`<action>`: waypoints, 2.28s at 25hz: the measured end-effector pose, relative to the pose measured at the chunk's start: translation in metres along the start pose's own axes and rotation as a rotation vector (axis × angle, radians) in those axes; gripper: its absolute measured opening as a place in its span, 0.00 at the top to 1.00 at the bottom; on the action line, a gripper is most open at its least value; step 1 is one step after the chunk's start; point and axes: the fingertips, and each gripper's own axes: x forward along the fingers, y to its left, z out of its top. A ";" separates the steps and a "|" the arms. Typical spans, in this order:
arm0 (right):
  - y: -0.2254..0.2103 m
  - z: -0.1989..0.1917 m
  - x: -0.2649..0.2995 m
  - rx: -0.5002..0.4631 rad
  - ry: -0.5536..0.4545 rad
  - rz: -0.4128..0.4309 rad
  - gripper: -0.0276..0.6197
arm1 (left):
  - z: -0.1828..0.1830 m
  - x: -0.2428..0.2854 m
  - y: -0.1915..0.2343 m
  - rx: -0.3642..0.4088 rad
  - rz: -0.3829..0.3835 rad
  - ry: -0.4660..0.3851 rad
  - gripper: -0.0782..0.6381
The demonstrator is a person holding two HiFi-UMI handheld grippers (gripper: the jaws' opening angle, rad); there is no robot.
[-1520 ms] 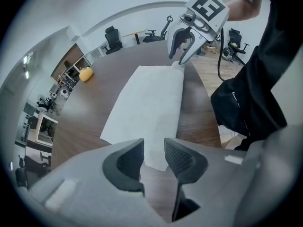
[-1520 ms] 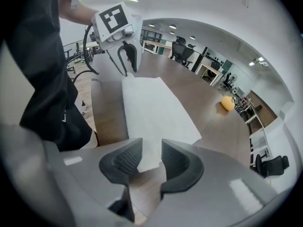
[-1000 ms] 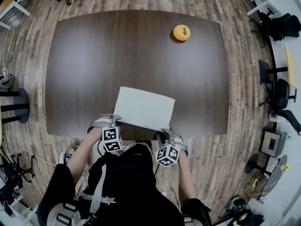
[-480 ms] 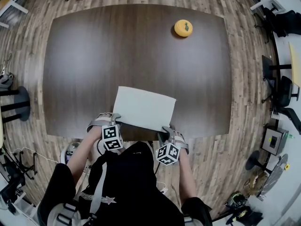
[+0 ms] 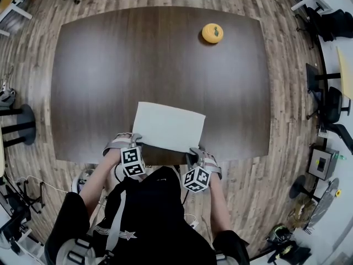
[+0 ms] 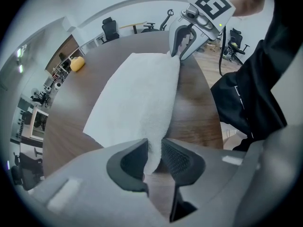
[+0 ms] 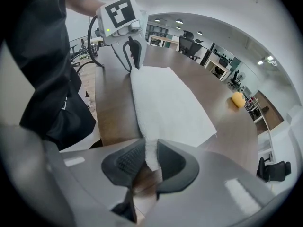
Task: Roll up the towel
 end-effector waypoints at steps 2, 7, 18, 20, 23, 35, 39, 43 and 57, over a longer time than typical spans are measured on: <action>0.002 -0.001 -0.001 -0.009 0.004 -0.014 0.84 | 0.001 -0.001 -0.001 -0.004 0.012 -0.003 0.76; 0.017 -0.002 -0.010 -0.013 0.013 -0.005 0.86 | -0.004 -0.011 -0.017 0.024 0.016 0.003 0.80; 0.065 -0.006 -0.024 0.009 0.034 0.048 0.86 | -0.020 -0.021 -0.061 0.039 -0.031 0.018 0.81; 0.066 -0.005 -0.024 0.007 0.037 0.047 0.86 | -0.021 -0.022 -0.061 0.041 -0.031 0.018 0.81; 0.063 -0.004 -0.027 0.023 0.036 0.058 0.86 | -0.019 -0.024 -0.060 0.037 -0.036 0.018 0.81; 0.030 0.004 -0.027 0.053 0.011 0.055 0.85 | -0.009 -0.025 -0.027 0.038 -0.008 0.026 0.80; 0.023 0.006 -0.024 0.046 0.008 0.055 0.85 | -0.008 -0.024 -0.022 0.034 -0.007 0.028 0.80; 0.013 0.009 -0.019 0.046 0.007 0.059 0.85 | -0.008 -0.021 -0.014 0.028 -0.012 0.033 0.80; 0.001 0.007 -0.004 0.075 -0.020 0.077 0.85 | -0.007 -0.006 -0.005 0.009 -0.034 0.034 0.80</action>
